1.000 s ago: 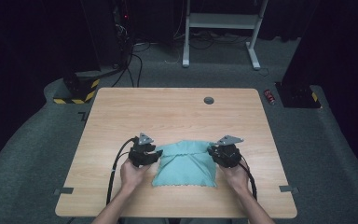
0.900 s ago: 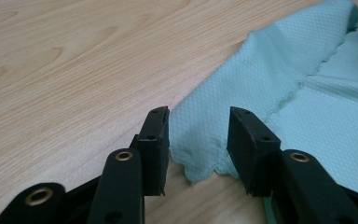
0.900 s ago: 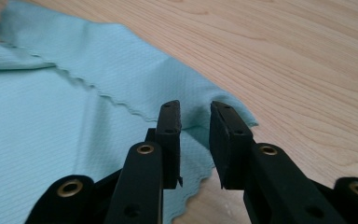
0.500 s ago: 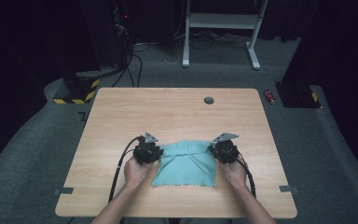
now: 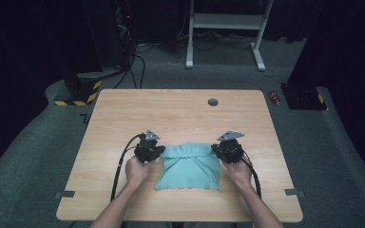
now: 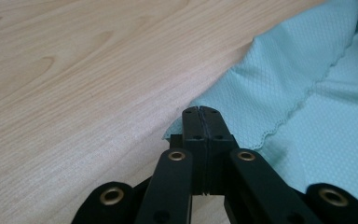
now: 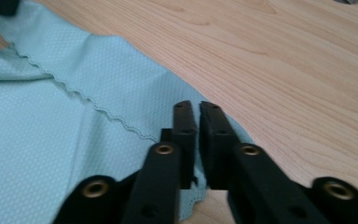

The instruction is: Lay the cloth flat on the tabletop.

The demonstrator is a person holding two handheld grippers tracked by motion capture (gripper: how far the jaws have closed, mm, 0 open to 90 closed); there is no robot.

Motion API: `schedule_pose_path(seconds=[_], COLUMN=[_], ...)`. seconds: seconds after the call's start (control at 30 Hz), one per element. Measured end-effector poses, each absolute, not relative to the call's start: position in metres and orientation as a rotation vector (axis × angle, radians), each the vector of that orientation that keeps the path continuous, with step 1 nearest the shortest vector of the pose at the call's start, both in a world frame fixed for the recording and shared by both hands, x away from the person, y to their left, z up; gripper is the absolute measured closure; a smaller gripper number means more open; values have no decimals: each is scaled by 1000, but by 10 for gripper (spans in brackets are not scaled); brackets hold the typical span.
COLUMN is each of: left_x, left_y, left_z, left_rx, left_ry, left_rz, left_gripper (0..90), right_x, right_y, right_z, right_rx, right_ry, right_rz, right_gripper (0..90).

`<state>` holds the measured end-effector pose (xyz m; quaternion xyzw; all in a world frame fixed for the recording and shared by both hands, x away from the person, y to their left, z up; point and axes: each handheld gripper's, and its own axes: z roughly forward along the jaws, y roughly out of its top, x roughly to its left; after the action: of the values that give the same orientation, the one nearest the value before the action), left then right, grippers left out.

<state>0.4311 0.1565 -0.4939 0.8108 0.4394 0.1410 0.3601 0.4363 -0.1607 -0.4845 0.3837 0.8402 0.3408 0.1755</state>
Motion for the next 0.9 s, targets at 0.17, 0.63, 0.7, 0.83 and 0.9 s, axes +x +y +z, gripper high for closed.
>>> schedule_pose_path(seconds=[0.17,0.63,0.7,0.83,0.9], left_x=[434,441,444,450,453], left_y=[158,163,166,172,174], left_z=[-489,-489,-490,-495,-498], left_rx=[2066,1995,1987,1959,1935], left_ry=[1129,1162,1179,1220,1246], left_rz=[369,380,372,366,362], left_gripper=[899,899,899,899,898], right_x=[440,455,460,470,475], right_y=[-164,-165,-163,-161,-159], right_z=[-494,-483,-479,-481,-483], right_rx=[1126,1160,1172,1209,1217], right_ry=[2395,2412,2408,2410,2406], right_rz=[927,993,993,983,979], right_gripper=[729,900,900,900,900])
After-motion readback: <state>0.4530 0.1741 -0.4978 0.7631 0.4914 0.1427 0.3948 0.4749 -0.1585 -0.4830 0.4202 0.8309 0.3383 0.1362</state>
